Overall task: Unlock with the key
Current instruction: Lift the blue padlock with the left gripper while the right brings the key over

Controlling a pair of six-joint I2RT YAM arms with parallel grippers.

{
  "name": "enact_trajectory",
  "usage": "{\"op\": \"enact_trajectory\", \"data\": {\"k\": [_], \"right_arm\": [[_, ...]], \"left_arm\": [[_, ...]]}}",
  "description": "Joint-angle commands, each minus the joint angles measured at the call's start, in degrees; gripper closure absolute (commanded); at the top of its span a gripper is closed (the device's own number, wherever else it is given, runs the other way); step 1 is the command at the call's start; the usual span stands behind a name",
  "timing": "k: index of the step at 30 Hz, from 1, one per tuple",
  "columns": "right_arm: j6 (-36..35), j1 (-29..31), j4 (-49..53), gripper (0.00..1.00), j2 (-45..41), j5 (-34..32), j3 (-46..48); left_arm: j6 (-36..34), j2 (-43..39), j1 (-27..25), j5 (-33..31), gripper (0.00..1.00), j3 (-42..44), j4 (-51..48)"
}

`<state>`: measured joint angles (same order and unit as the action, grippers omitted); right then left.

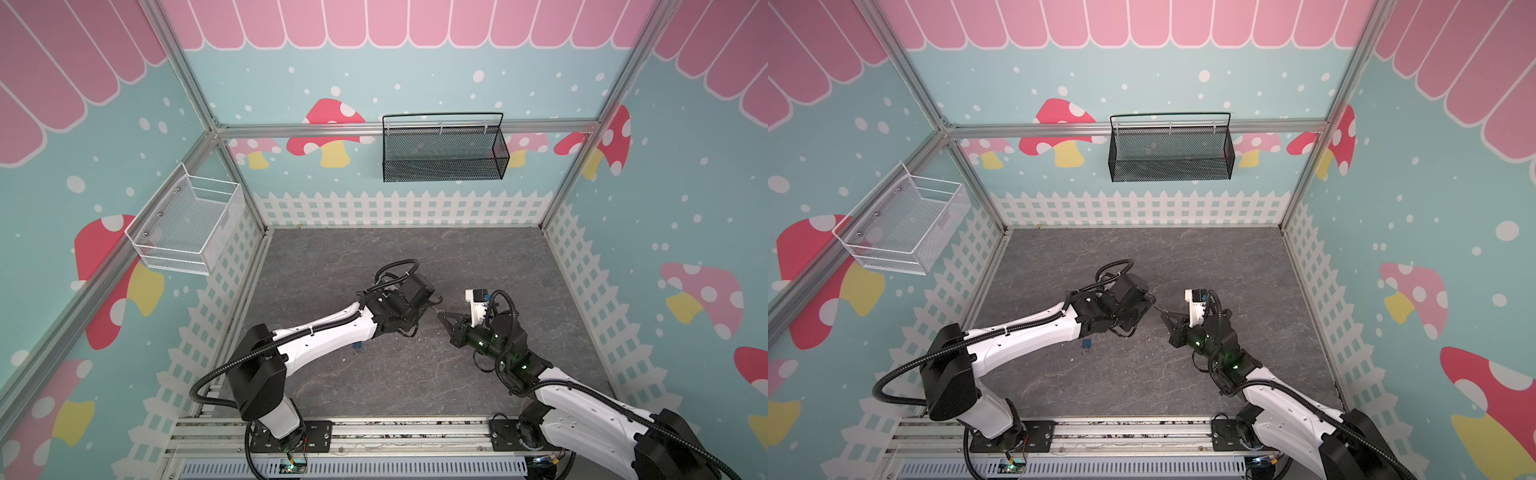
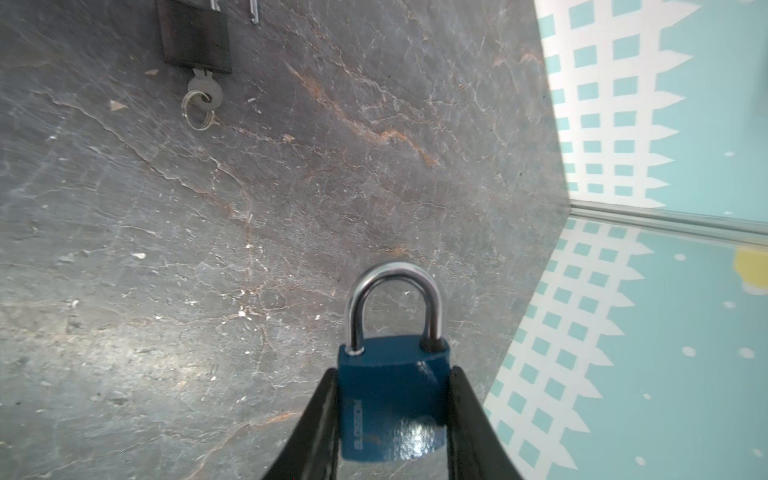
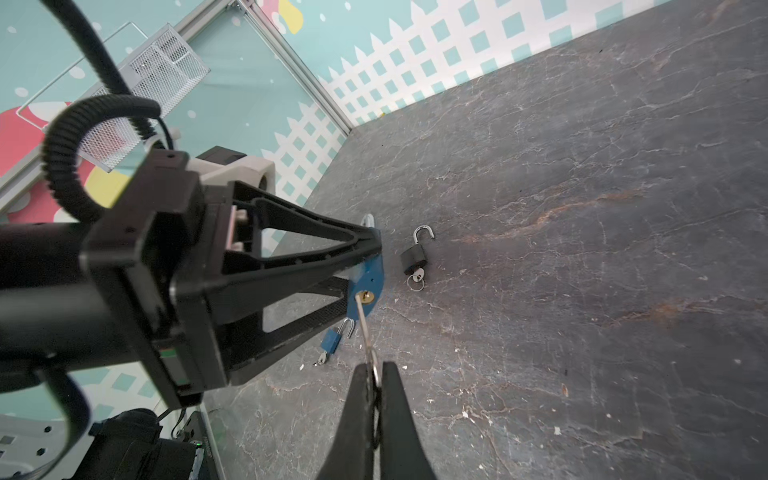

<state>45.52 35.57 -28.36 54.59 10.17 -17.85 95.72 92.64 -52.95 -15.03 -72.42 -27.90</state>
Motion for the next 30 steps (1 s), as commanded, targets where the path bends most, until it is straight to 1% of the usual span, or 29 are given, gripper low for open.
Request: {"op": "enact_trajectory", "data": {"k": [1, 7, 15, 30], "right_arm": [[1.18, 1.09, -3.28, 1.0, 1.28, -4.65, -0.72], [0.89, 2.74, -6.12, 1.0, 3.42, -4.12, -1.84], [0.86, 4.54, -6.52, 1.0, 4.93, -5.35, -2.5], [1.92, 4.86, -5.39, 1.0, 6.91, -8.77, -3.08]], "left_arm": [[4.47, -2.37, -0.23, -2.97, 1.0, 1.97, 4.81], [4.9, -2.49, -0.25, -2.24, 1.0, 2.46, 6.19], [5.6, -3.28, -0.23, -2.94, 1.0, 3.77, 7.14], [6.95, -3.78, -0.23, -2.21, 1.0, 4.73, 8.99]]}}
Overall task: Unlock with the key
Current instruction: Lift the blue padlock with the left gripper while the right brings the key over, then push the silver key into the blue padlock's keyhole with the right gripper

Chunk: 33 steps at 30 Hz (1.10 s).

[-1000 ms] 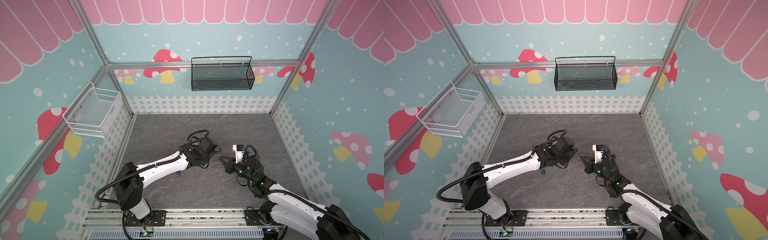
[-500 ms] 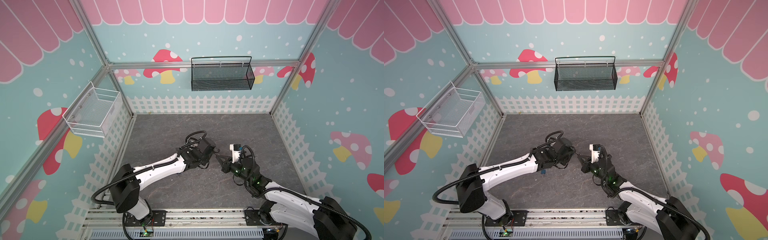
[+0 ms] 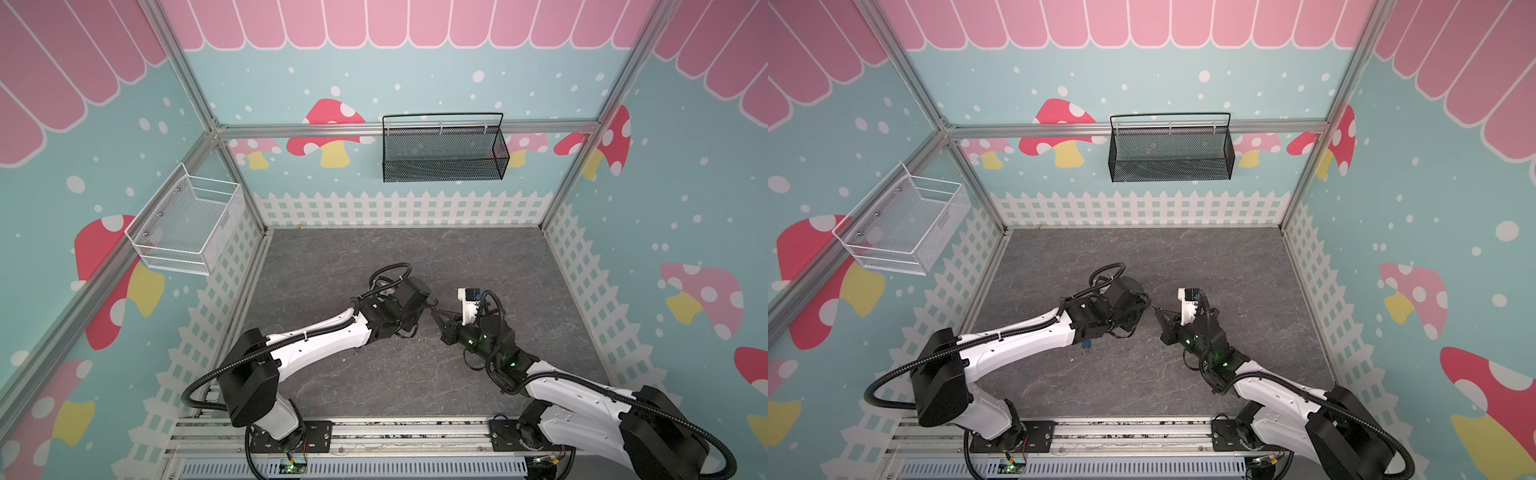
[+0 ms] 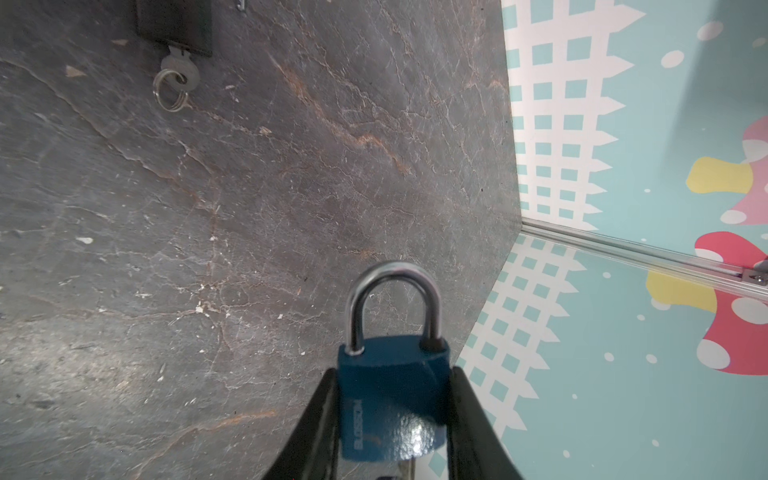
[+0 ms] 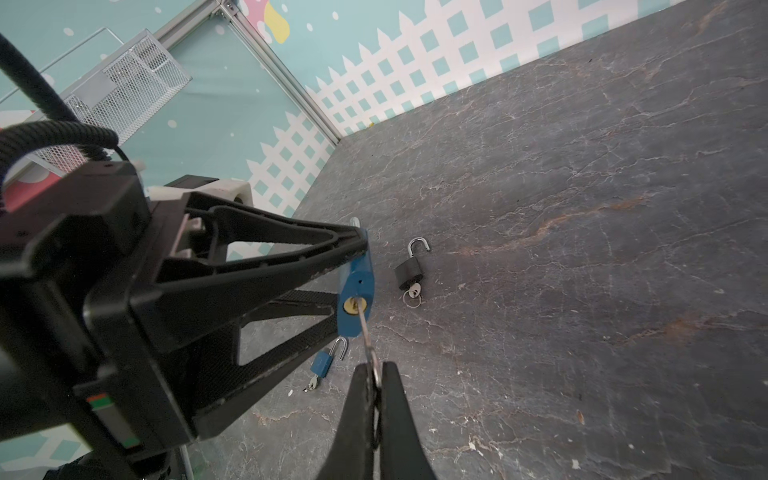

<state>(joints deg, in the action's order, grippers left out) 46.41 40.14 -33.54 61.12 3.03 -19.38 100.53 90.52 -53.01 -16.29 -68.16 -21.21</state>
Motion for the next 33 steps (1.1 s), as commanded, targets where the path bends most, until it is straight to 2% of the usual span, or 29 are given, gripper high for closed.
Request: {"op": "enact_trajectory", "data": {"k": [1, 14, 24, 29, 33], "right_arm": [[1.04, 0.3, -0.5, 1.0, 0.7, -1.57, -1.75], [0.86, 1.36, -1.04, 1.0, 2.24, 0.07, -3.48], [3.03, 1.89, 2.95, 1.0, 4.19, -6.0, -5.12], [4.38, 2.43, 6.91, 1.0, 4.73, -8.53, -9.03], [5.24, 4.56, 6.36, 1.0, 6.45, -9.82, -10.84]], "left_arm": [[2.13, -1.54, -0.12, -0.65, 1.0, 0.41, 2.62], [3.46, -0.94, 0.02, -1.28, 1.0, 1.0, 4.49], [4.92, -1.27, -0.59, -0.17, 1.0, 1.06, 5.92], [5.44, -0.97, -2.01, -2.18, 1.0, -0.15, 5.44], [7.74, -0.8, -4.43, -8.77, 1.0, -1.9, 3.41]]}}
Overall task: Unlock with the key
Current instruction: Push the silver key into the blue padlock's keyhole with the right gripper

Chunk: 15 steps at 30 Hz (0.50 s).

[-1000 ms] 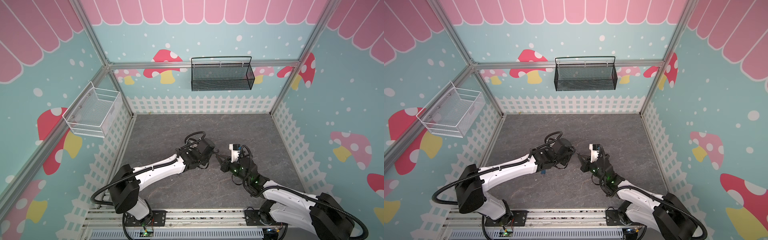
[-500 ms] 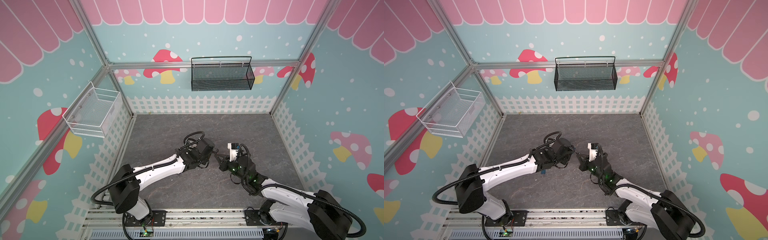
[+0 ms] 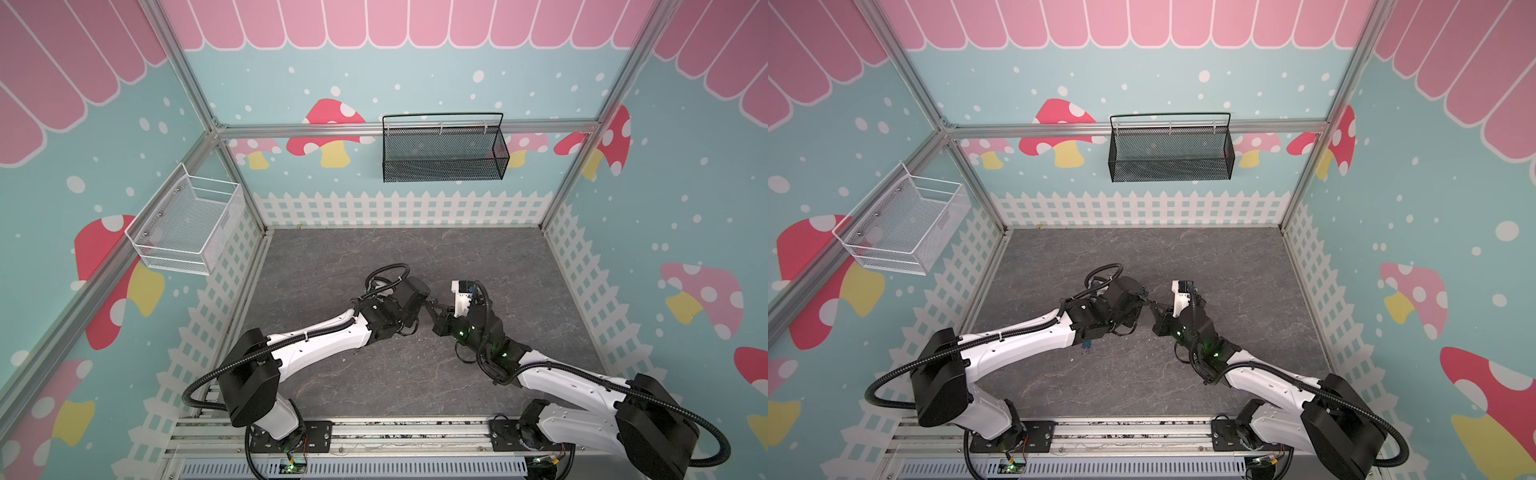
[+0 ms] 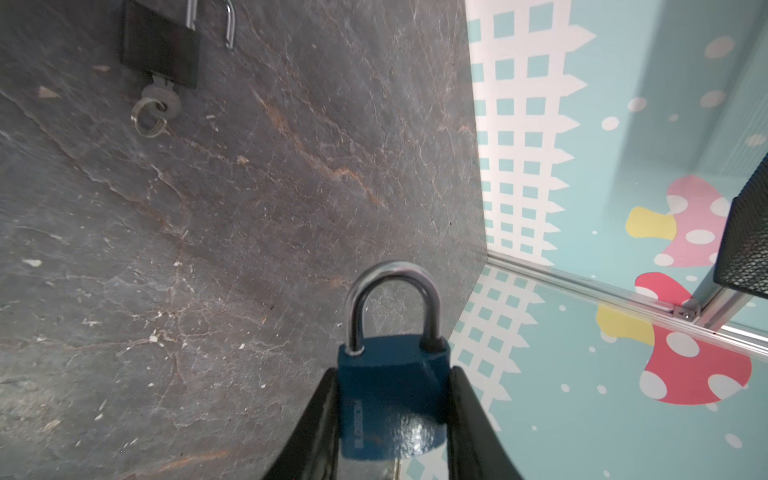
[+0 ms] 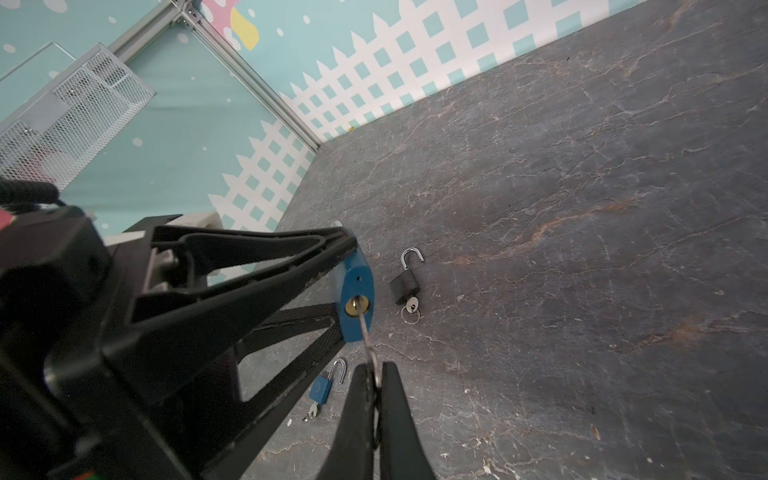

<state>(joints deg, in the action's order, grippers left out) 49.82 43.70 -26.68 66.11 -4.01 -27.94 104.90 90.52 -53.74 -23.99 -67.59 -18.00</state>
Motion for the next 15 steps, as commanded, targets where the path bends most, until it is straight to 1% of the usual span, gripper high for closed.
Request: {"op": "enact_trajectory", "data": {"k": [1, 3, 4, 6, 8, 9, 11, 12, 13, 15], "right_arm": [[1.74, 1.25, -1.86, 1.0, 1.85, -1.66, -2.47], [0.75, 1.56, -5.26, 1.0, 2.42, 3.04, -3.35], [0.56, 1.64, -4.83, 1.0, 2.41, 4.53, -4.32], [1.42, 2.0, -4.24, 1.0, 1.35, 5.79, -4.96], [2.42, 2.19, -3.51, 1.0, -0.01, 5.62, -5.14], [2.79, 2.66, -0.81, 1.0, -0.55, 4.06, -6.06], [2.2, 4.52, 5.09, 1.0, -1.26, -2.63, -8.46], [1.73, 5.48, 5.62, 1.0, -1.66, -6.62, -8.34], [2.21, 5.83, 5.33, 1.0, -1.7, -9.1, -7.91], [2.11, 5.87, 4.88, 1.0, -0.3, -11.09, -8.37]], "left_arm": [[3.7, -0.68, -4.06, -1.57, 1.0, -2.61, 0.4], [3.34, -0.19, -4.25, -1.21, 1.0, -3.26, 0.77], [2.69, -0.09, -4.25, -1.09, 1.0, -3.55, 0.73], [2.09, -0.32, -4.33, -1.33, 1.0, -3.46, 0.55], [2.42, -0.74, -4.67, -1.68, 1.0, -3.01, 0.91], [2.4, -1.01, -5.14, -2.29, 1.0, -2.96, 1.1], [3.05, -1.43, -6.09, -2.64, 1.0, -2.47, 2.16], [3.09, -1.65, -6.5, -3.02, 1.0, -1.96, 3.7], [3.25, -1.79, -6.75, -3.45, 1.0, -1.84, 4.07], [3.47, -1.84, -7.23, -4.2, 1.0, -2.01, 4.29]]}}
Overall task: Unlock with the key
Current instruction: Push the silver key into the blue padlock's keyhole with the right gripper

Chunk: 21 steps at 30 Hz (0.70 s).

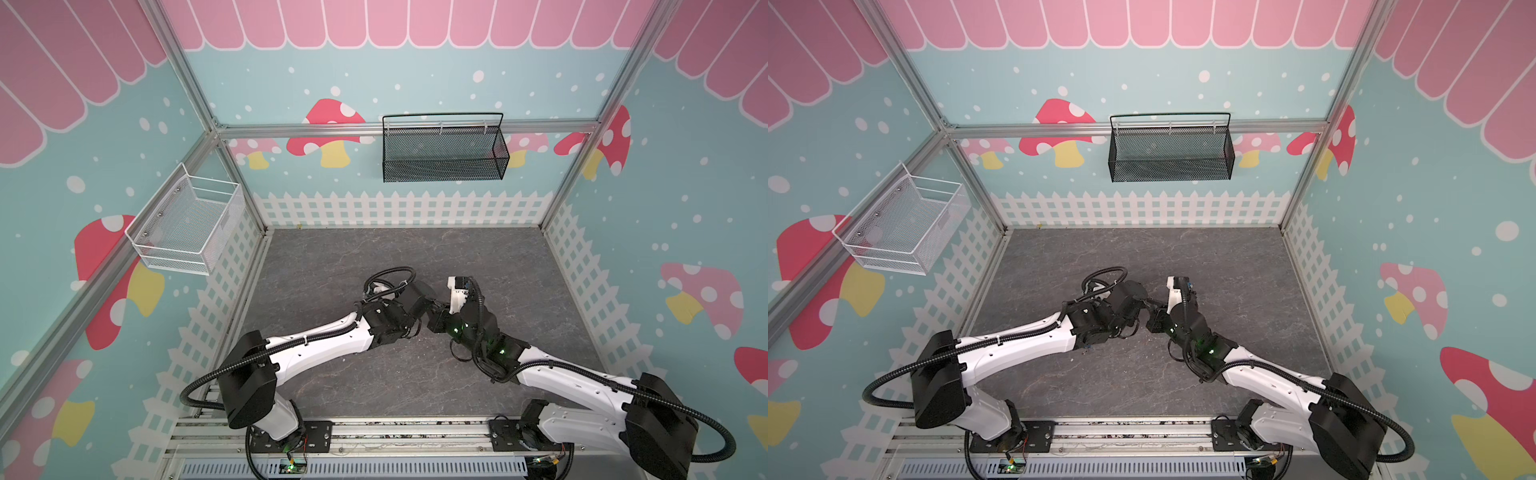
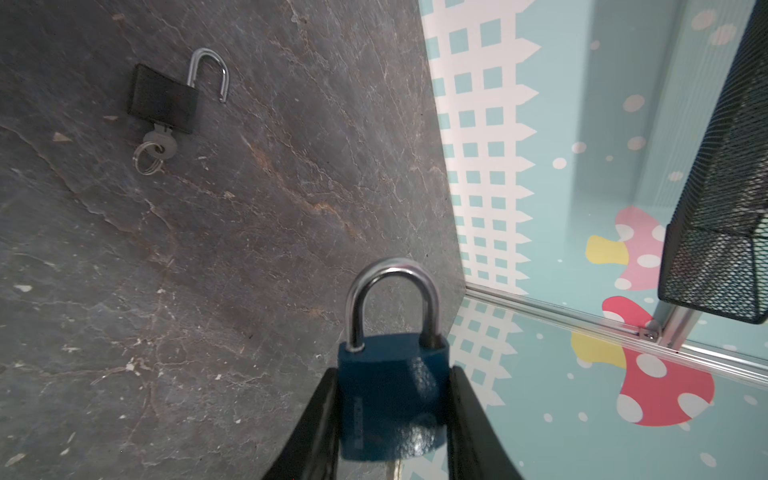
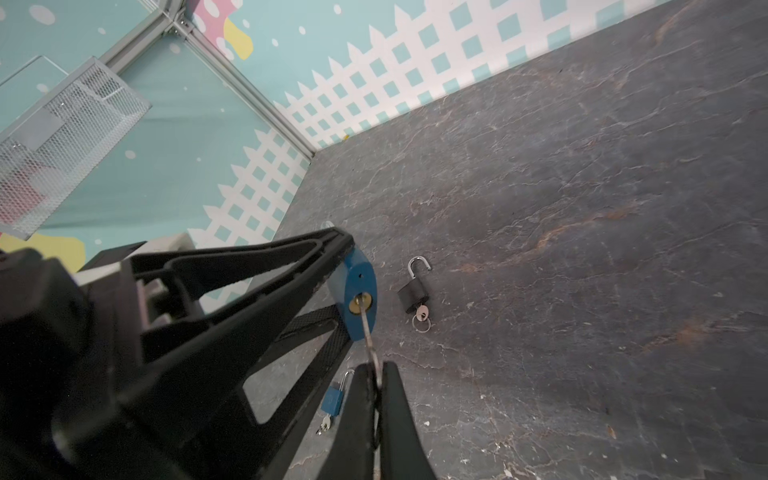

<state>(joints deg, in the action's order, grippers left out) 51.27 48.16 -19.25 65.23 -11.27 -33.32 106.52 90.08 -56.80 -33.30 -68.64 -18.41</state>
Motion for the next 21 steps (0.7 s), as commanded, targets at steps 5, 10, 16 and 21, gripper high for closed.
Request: {"op": "enact_trajectory", "data": {"k": [5, 10, 16, 21], "right_arm": [[-2.16, 1.48, -8.26, 1.0, 5.22, 4.52, -4.81], [-5.93, 1.41, -17.62, 1.0, 2.88, 15.32, -2.68], [-7.31, 1.5, -16.1, 1.0, 0.64, 17.06, -2.88], [-11.35, 1.32, -5.05, 1.0, -3.39, 9.58, -4.05]], "left_arm": [[2.04, -1.14, -4.64, 4.54, 1.0, -0.36, 7.49], [1.19, -3.0, -4.59, 4.21, 1.0, 2.04, 9.54], [-0.12, -5.43, -3.67, 6.53, 1.0, 5.21, 12.86], [-7.25, -8.55, -1.5, 7.88, 1.0, 3.97, 5.56]]}}
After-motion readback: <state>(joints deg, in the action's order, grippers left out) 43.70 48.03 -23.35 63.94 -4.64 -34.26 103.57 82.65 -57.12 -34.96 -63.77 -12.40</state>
